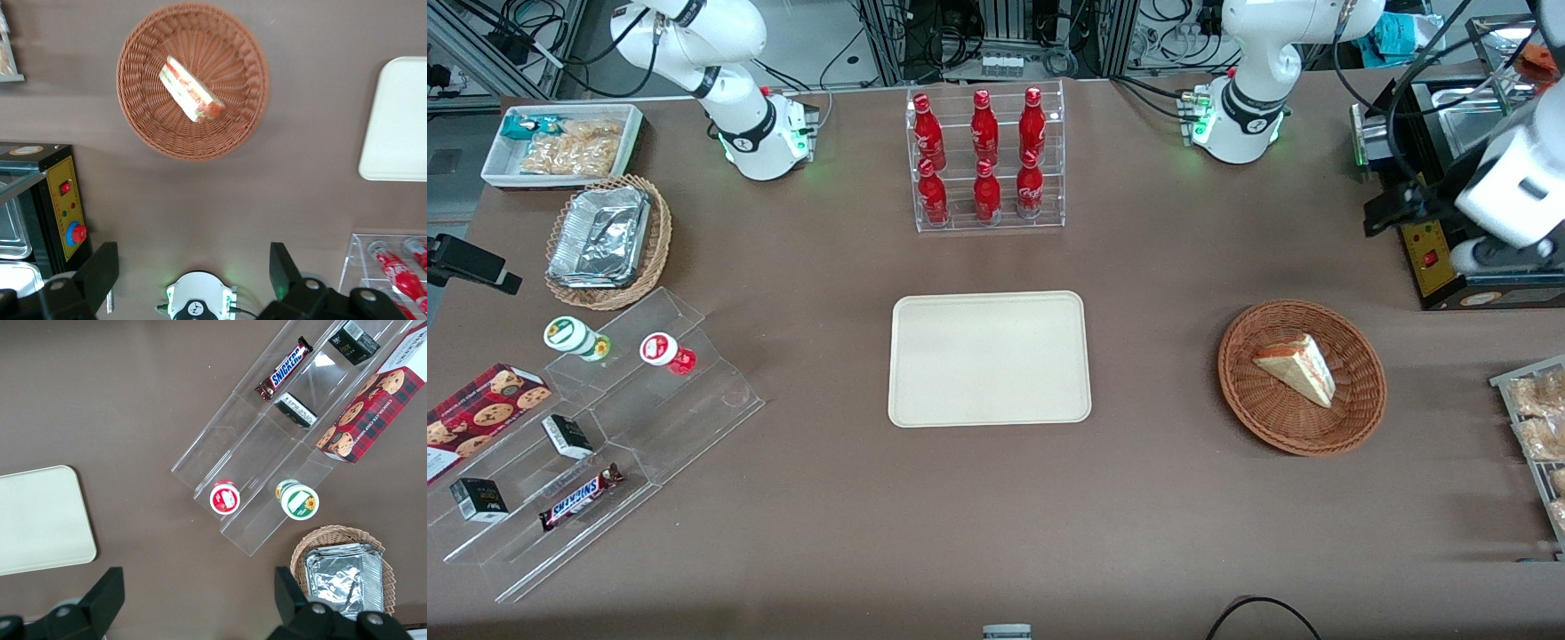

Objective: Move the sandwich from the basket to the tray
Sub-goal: 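Move the left gripper down toward the sandwich in the wicker basket, then lower the left gripper onto the wrapped sandwich and close on it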

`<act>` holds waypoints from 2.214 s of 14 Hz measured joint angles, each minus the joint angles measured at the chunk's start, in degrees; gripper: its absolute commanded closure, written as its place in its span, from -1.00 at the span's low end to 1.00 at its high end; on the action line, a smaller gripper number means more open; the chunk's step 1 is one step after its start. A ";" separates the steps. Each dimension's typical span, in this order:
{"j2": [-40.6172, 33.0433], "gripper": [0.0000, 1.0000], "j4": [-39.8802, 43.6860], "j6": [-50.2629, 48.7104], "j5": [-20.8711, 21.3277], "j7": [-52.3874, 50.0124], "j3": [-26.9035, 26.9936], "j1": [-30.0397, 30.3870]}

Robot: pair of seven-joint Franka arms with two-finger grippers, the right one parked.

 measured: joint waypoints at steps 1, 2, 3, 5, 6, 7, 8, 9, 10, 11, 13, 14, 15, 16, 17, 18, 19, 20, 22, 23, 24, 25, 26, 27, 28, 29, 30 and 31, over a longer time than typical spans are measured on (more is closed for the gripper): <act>0.63 -1.00 -2.70 2.33 0.20 -0.21 0.09 0.05; 1.15 -1.00 -5.30 4.92 0.31 -1.06 0.34 0.08; 1.55 -1.00 -7.94 7.67 0.36 -1.94 0.66 0.13; 1.81 -1.00 -13.39 13.97 0.76 -2.67 1.02 0.26; 1.83 -1.00 -16.27 17.70 1.67 -2.96 1.17 0.27; 1.86 -1.00 -19.24 21.73 2.41 -3.52 1.65 0.26; 1.88 -1.00 -21.97 25.57 2.64 -4.40 2.48 0.29; 1.88 -1.00 -24.59 29.53 2.64 -6.29 3.46 0.32; 1.88 -1.00 -27.12 33.94 2.54 -9.70 4.40 0.37; 1.87 -1.00 -29.72 38.79 2.48 -15.06 5.12 0.41; 1.93 -1.00 -34.40 46.88 2.36 -29.40 5.52 0.46; 2.15 -1.00 -35.92 49.15 2.33 -37.15 5.49 0.40; 2.62 -1.00 -36.58 50.20 2.33 -44.28 5.44 0.31; 3.28 -1.00 -36.64 50.65 2.33 -49.93 5.35 0.24; 4.00 -1.00 -36.56 51.00 2.33 -54.07 5.24 0.18; 4.89 -1.00 -36.30 51.21 2.09 -56.99 5.12 0.16; 5.93 -1.00 -35.81 51.31 1.26 -58.71 5.05 0.12; 7.19 -1.00 -35.15 51.45 0.10 -59.43 5.01 0.09; 9.75 -1.00 -34.24 53.23 -1.10 -59.80 4.95 0.07; 10.99 -1.00 -34.02 54.44 -1.64 -59.94 4.88 0.06; 12.27 -1.00 -33.87 55.71 -2.54 -59.95 4.78 0.03; 13.47 -0.96 -33.81 56.99 -3.37 -59.95 4.69 0.00; 14.54 -0.62 -33.74 57.89 -3.88 -59.95 4.61 -0.01; 15.44 0.08 -33.66 58.20 -4.30 -59.95 4.49 -0.02; 16.05 0.66 -33.62 58.26 -4.98 -59.95 4.28 -0.02; 16.42 0.84 -33.62 58.23 -5.44 -59.95 4.03 -0.04; 16.48 0.91 -33.60 57.72 -5.53 -59.86 3.80 -0.15; 16.31 0.93 -33.51 56.59 -5.53 -58.99 3.73 -0.26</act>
